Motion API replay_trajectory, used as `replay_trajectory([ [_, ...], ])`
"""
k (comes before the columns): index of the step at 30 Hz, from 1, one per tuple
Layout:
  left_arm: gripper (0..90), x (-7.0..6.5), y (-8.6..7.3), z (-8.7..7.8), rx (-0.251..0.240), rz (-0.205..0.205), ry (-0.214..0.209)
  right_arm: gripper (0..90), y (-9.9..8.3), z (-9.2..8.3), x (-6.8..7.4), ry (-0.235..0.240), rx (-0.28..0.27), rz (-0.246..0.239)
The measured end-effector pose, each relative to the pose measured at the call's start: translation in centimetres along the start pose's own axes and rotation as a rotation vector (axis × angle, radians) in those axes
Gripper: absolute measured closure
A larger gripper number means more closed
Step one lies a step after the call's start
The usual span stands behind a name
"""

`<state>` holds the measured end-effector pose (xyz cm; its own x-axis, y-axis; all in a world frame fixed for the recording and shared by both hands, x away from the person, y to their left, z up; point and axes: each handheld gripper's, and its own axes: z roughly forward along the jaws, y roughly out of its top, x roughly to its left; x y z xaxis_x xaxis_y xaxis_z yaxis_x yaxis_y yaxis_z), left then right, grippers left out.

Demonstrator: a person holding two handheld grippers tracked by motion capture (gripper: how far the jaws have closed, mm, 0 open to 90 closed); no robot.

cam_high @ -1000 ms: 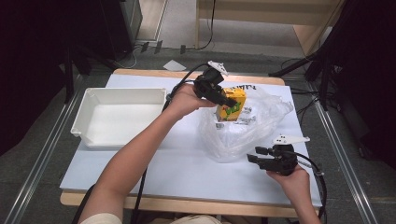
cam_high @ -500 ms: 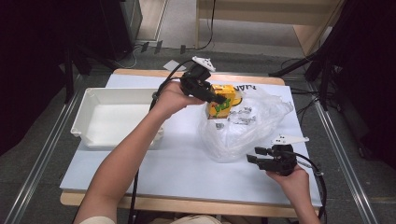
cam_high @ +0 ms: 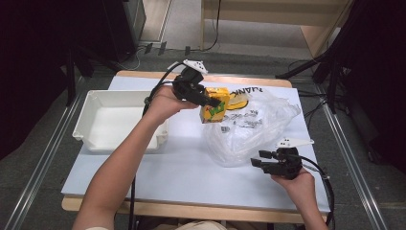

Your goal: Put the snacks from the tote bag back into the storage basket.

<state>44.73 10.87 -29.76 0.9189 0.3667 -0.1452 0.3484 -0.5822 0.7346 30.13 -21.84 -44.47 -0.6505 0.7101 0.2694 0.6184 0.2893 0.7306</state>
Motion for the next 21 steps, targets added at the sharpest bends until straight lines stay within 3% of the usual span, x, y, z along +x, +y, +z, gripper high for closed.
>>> replay_trajectory([
  [4, 52.3, 0.4, -0.7, -0.7, -0.009, -0.03, 0.006, 47.5, 0.0, 0.0, 0.0, 0.003, -0.002, -0.002],
  [8, 52.3, 0.6, -1.3, -1.3, -0.001, -0.032, 0.031, 47.6, -0.1, 0.1, 0.1, 0.0, 0.004, -0.01],
  [21, 52.2, 0.8, -3.2, -2.9, -0.041, -0.069, 0.045, 47.8, 0.0, 0.5, 0.1, 0.008, 0.009, -0.013],
])
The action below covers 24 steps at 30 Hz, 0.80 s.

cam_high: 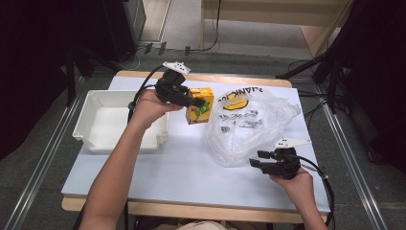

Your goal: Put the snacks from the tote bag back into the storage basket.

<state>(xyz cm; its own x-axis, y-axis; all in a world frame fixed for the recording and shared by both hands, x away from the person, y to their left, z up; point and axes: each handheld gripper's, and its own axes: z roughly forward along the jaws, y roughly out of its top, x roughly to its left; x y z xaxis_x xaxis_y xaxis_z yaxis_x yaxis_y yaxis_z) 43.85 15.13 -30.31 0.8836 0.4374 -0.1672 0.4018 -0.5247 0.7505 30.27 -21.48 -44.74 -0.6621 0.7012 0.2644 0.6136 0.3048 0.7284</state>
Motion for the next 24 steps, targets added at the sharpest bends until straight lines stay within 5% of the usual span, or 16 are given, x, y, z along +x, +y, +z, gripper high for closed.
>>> replay_trajectory([
  [24, 52.2, 1.6, -1.8, -3.1, -0.039, -0.046, 0.066, 47.8, 0.0, 0.1, 0.0, -0.002, 0.0, -0.004],
])
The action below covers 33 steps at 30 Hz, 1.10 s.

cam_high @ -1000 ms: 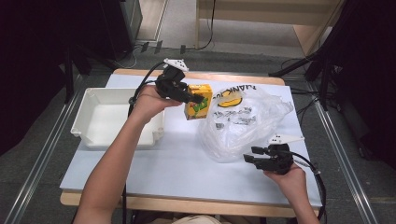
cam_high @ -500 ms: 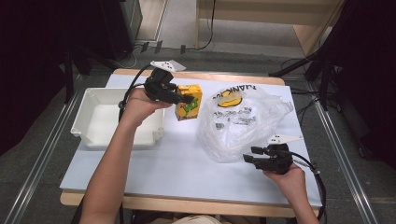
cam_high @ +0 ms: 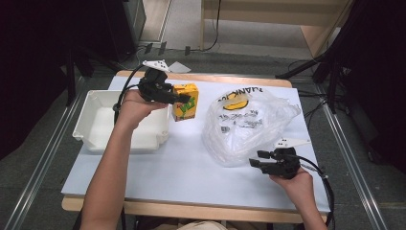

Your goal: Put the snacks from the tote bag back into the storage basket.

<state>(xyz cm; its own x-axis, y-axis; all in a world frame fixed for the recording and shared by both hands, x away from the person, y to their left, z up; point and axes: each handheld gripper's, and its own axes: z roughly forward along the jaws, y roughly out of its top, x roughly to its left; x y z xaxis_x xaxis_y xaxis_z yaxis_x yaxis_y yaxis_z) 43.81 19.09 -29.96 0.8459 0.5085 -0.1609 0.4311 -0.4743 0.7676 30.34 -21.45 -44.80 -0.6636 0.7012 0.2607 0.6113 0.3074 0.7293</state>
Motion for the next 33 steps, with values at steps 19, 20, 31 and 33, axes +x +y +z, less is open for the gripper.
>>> replay_trajectory([
  [19, 52.2, 2.0, -1.4, -2.7, -0.031, -0.044, 0.076, 47.8, -0.1, 0.2, 0.1, 0.004, 0.011, -0.003],
  [20, 52.2, 2.0, -1.4, -2.7, -0.031, -0.044, 0.076, 47.8, -0.1, 0.2, 0.1, 0.004, 0.011, -0.003],
  [31, 52.2, 2.5, -2.1, -3.9, -0.026, -0.061, 0.118, 47.7, -0.1, 0.3, 0.1, 0.008, 0.015, -0.01],
  [33, 52.2, 2.8, -2.4, -4.4, -0.039, -0.071, 0.123, 47.7, -0.1, 0.2, 0.1, 0.009, 0.014, -0.011],
])
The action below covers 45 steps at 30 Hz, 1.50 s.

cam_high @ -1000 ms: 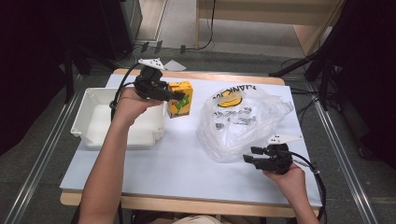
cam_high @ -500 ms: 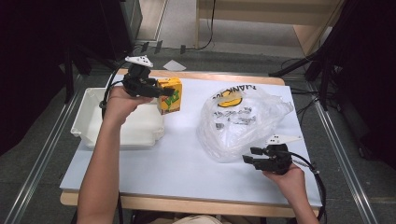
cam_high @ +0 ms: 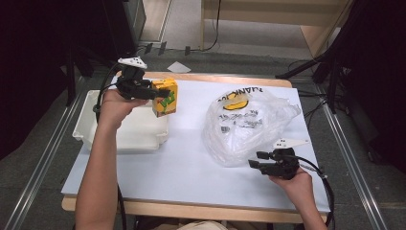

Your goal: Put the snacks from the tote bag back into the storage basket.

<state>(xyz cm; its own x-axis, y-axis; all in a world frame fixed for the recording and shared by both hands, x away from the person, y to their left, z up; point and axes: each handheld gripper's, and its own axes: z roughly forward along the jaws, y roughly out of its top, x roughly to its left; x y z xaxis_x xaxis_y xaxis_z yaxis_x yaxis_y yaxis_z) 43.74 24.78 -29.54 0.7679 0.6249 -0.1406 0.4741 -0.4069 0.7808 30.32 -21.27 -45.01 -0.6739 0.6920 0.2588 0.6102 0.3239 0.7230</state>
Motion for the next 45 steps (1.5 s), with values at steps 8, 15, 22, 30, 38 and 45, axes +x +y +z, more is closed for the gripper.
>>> replay_trajectory([
  [8, 52.1, 1.0, -0.7, -1.0, -0.015, -0.023, 0.031, 47.7, 0.0, 0.1, 0.0, -0.003, 0.005, -0.003],
  [15, 52.2, 2.2, -1.9, -1.4, -0.024, -0.066, 0.075, 47.7, 0.0, 0.1, 0.0, -0.001, 0.002, -0.003],
  [22, 52.1, 3.2, -3.0, -1.0, 0.004, -0.081, 0.119, 47.7, 0.1, 0.1, -0.2, 0.0, 0.001, -0.006],
  [30, 52.1, 4.0, -3.9, -0.3, 0.002, -0.105, 0.13, 47.8, 0.2, 0.2, -0.2, 0.003, 0.001, -0.005],
  [38, 52.2, 4.9, -5.0, 1.1, 0.018, -0.138, 0.141, 47.8, 0.2, 0.2, -0.2, 0.003, 0.003, -0.004],
  [45, 52.2, 5.5, -5.5, 2.4, 0.032, -0.149, 0.144, 47.7, 0.2, 0.3, -0.2, 0.003, 0.01, -0.003],
])
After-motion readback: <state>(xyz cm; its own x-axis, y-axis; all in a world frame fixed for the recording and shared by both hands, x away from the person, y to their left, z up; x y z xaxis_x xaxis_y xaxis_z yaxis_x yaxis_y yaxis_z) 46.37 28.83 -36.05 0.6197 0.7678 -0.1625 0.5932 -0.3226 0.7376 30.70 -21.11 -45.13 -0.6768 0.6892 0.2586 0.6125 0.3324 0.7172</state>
